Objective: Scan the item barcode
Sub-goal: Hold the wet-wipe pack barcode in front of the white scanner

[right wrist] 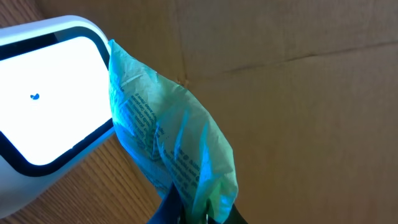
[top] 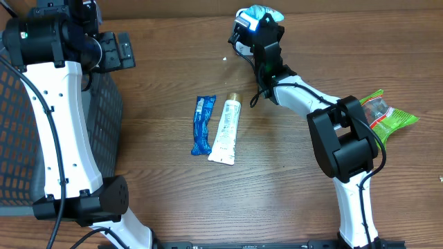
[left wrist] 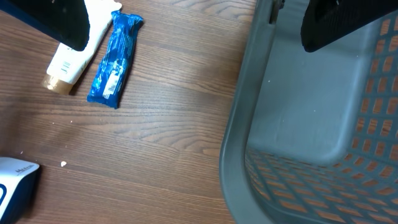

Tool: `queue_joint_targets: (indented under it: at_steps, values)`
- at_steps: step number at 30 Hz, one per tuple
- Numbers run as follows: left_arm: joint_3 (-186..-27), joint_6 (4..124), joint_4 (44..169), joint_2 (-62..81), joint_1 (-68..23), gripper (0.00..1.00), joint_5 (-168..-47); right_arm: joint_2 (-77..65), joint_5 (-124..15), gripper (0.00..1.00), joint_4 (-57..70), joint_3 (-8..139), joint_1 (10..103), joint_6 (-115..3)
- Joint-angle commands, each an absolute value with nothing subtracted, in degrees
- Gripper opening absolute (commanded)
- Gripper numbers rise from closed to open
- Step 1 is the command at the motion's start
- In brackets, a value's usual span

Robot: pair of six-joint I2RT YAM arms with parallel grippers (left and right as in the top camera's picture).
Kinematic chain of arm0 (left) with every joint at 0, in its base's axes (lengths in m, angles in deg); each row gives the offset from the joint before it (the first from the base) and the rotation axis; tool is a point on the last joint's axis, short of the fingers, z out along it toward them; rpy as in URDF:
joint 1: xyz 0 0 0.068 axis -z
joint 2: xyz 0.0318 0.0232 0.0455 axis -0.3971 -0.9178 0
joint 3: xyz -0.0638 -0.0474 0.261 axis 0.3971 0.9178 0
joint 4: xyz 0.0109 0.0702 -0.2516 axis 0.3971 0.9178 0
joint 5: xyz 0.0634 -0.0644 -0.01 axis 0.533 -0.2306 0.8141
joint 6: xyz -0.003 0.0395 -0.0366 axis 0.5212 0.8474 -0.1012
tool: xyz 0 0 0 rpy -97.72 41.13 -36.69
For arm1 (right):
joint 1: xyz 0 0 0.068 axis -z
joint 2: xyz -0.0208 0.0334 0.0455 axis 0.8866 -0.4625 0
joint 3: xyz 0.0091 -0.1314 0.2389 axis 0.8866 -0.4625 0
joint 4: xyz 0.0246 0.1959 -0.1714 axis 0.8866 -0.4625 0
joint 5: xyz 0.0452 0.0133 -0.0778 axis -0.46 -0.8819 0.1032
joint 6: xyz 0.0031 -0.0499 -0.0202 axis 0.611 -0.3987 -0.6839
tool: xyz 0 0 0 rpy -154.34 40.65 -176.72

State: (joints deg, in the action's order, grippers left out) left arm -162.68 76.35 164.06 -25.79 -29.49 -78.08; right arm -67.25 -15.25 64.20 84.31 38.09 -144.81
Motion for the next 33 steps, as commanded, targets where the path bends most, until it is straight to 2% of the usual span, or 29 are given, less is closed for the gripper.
queue_joint_targets:
  at_steps: [1, 33]
  values:
    - [-163.67, 75.85, 163.95, -24.31, -29.09, 1.00, -78.51, -67.09, -15.82, 0.04, 65.10, 85.56, 38.64, -148.66]
    - [-163.67, 75.85, 163.97, -24.28, -29.01, 1.00, -78.51, -66.68, -16.95, 0.06, 65.82, 85.56, 38.42, -149.40]
